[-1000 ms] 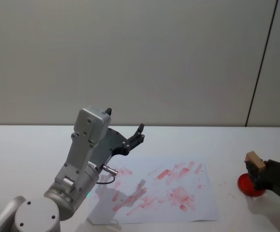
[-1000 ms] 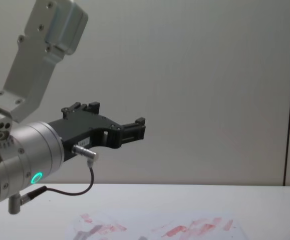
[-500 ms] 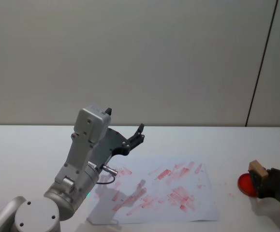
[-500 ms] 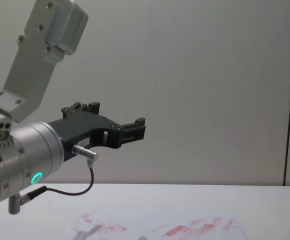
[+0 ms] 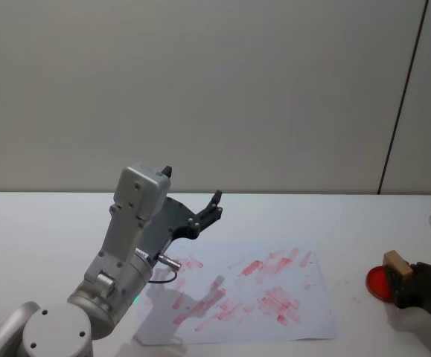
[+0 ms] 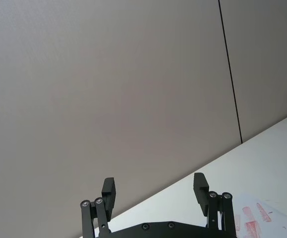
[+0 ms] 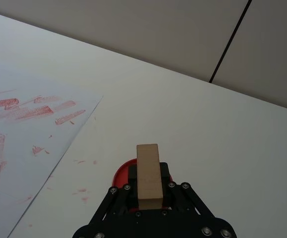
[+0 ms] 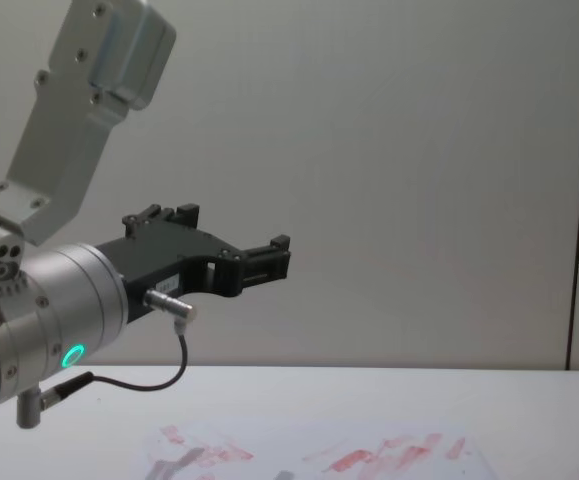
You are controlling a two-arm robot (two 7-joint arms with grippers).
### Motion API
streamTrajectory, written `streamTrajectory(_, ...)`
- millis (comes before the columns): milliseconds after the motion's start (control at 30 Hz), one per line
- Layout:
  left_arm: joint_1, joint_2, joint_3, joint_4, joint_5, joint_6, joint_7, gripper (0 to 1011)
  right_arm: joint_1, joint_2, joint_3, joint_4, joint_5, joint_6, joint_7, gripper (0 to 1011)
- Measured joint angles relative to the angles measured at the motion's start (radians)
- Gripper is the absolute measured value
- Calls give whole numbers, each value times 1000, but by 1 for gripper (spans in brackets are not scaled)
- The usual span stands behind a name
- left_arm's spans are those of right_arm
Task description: Use the one hand to pick up the stamp and affix it onto the A4 paper.
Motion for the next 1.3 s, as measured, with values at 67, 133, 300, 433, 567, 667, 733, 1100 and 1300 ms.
streamTrajectory(67, 0, 0, 0, 0, 0, 0, 0, 1002, 1, -1, 0, 1, -1, 0, 0, 221)
streamTrajectory(133, 0, 0, 0, 0, 0, 0, 0, 1003, 2, -2, 0, 1, -1, 0, 1, 221)
streamTrajectory(300, 0, 0, 0, 0, 0, 0, 0, 1003, 4, -4, -1, 3, -3, 0, 2, 221)
streamTrajectory(433, 0, 0, 0, 0, 0, 0, 0, 1003, 5, -4, -1, 3, -4, 0, 2, 250)
streamTrajectory(567, 0, 0, 0, 0, 0, 0, 0, 1002, 6, -5, -2, 4, -4, -1, 2, 361)
streamTrajectory(667, 0, 0, 0, 0, 0, 0, 0, 1003, 6, -5, -2, 4, -4, -1, 3, 481)
streamTrajectory(733, 0, 0, 0, 0, 0, 0, 0, 1002, 6, -6, -2, 4, -4, -1, 3, 530)
streamTrajectory(1100, 0, 0, 0, 0, 0, 0, 0, 1003, 7, -7, -2, 5, -5, -1, 3, 857)
streamTrajectory(1300, 0, 0, 0, 0, 0, 0, 0, 1003, 8, -7, -2, 5, -5, -1, 3, 1001)
